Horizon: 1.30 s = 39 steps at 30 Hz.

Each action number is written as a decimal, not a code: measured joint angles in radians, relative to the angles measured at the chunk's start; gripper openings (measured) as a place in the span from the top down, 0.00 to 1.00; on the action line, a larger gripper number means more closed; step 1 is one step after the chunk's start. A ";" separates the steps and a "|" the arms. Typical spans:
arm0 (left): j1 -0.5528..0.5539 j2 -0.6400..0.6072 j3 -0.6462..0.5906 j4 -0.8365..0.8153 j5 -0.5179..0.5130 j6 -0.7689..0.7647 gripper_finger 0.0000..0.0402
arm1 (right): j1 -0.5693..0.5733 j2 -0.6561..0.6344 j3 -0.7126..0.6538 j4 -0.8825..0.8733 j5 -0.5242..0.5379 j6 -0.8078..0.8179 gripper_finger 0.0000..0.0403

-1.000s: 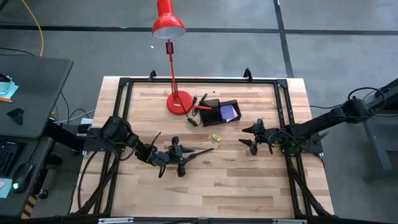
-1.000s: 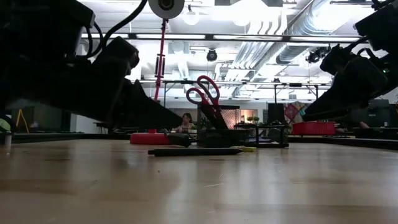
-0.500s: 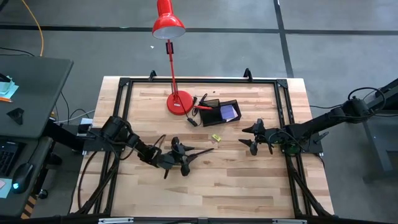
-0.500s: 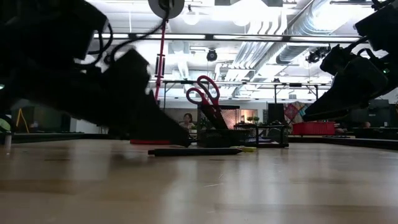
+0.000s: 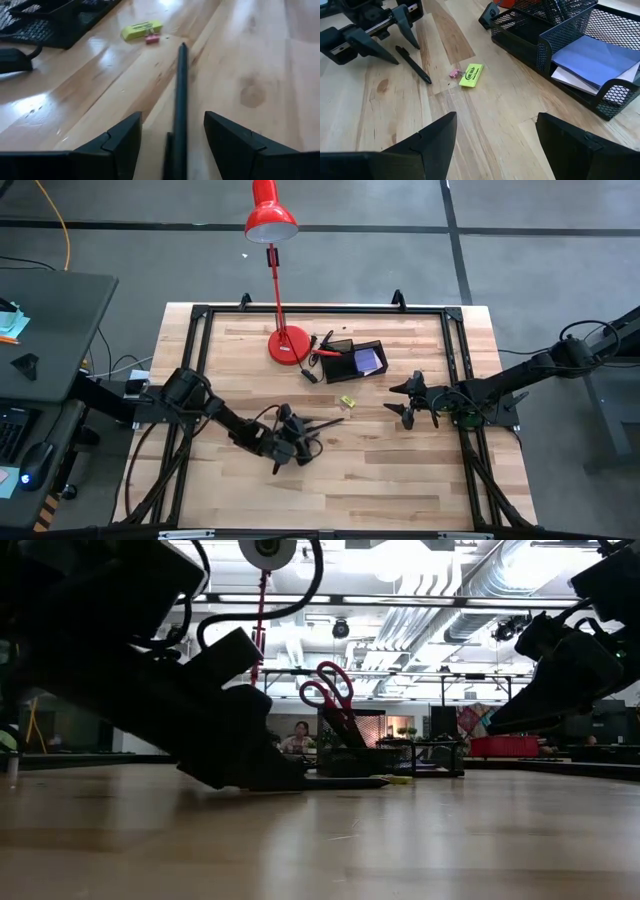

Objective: Pick and place office supplies into organizer
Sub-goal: Put the black pen into the black desk organizer

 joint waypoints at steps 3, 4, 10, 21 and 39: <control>0.001 0.000 0.001 -0.004 -0.002 -0.012 0.49 | 0.000 0.000 0.000 0.000 0.000 0.000 0.35; 0.001 0.000 0.001 -0.007 -0.002 -0.018 0.49 | 0.000 0.000 0.000 0.000 0.000 0.000 0.35; 0.021 -0.002 0.003 -0.018 0.024 -0.030 0.56 | 0.000 0.000 0.000 0.000 0.000 0.000 0.35; 0.026 -0.002 0.002 -0.023 0.031 -0.028 0.85 | 0.000 0.000 0.000 0.000 -0.001 0.000 0.35; 0.001 0.002 0.000 0.127 -0.050 0.186 0.94 | 0.000 0.000 0.000 0.000 -0.005 0.000 0.35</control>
